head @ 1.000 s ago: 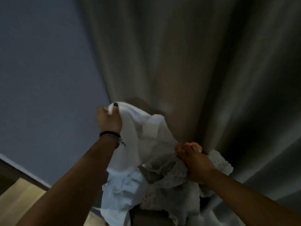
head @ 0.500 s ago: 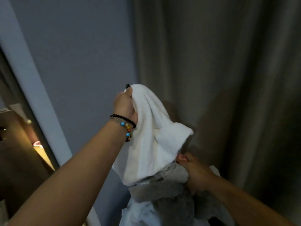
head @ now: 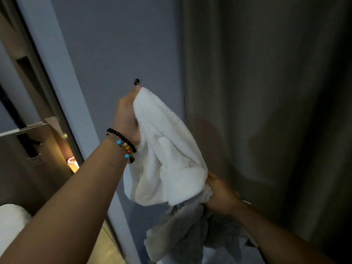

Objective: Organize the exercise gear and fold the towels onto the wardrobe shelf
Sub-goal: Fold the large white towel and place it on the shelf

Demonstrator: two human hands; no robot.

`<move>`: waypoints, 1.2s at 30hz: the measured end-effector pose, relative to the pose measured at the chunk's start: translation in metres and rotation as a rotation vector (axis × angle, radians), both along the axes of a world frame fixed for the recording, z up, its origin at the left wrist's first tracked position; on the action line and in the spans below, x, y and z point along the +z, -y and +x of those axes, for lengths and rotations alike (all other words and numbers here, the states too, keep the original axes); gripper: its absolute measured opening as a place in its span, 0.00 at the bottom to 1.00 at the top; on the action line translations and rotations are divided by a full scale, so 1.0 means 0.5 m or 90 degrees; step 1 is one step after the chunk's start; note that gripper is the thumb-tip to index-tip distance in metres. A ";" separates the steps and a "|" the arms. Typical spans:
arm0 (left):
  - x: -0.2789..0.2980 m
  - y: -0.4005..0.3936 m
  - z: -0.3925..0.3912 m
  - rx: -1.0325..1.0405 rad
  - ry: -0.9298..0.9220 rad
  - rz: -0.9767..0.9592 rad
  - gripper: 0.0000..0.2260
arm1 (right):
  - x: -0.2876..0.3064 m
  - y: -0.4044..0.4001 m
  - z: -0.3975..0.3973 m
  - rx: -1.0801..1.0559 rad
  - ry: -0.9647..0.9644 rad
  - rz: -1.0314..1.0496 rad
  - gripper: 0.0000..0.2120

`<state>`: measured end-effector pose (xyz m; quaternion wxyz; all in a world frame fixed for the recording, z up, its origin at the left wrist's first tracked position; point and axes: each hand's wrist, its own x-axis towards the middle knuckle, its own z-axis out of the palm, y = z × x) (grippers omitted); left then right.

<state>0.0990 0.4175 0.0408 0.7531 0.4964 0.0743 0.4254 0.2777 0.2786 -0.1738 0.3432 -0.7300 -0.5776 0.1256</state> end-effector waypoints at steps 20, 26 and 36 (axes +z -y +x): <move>-0.275 -0.083 0.056 -0.138 -0.526 0.517 0.31 | 0.221 -0.039 0.035 0.177 0.745 0.275 0.14; -0.388 -0.075 0.065 0.058 -0.491 0.444 0.06 | 0.158 -0.016 0.069 0.146 0.666 0.062 0.33; -0.397 -0.169 -0.022 0.402 -0.488 0.322 0.11 | -0.037 -0.026 0.232 -0.037 0.390 -0.106 0.32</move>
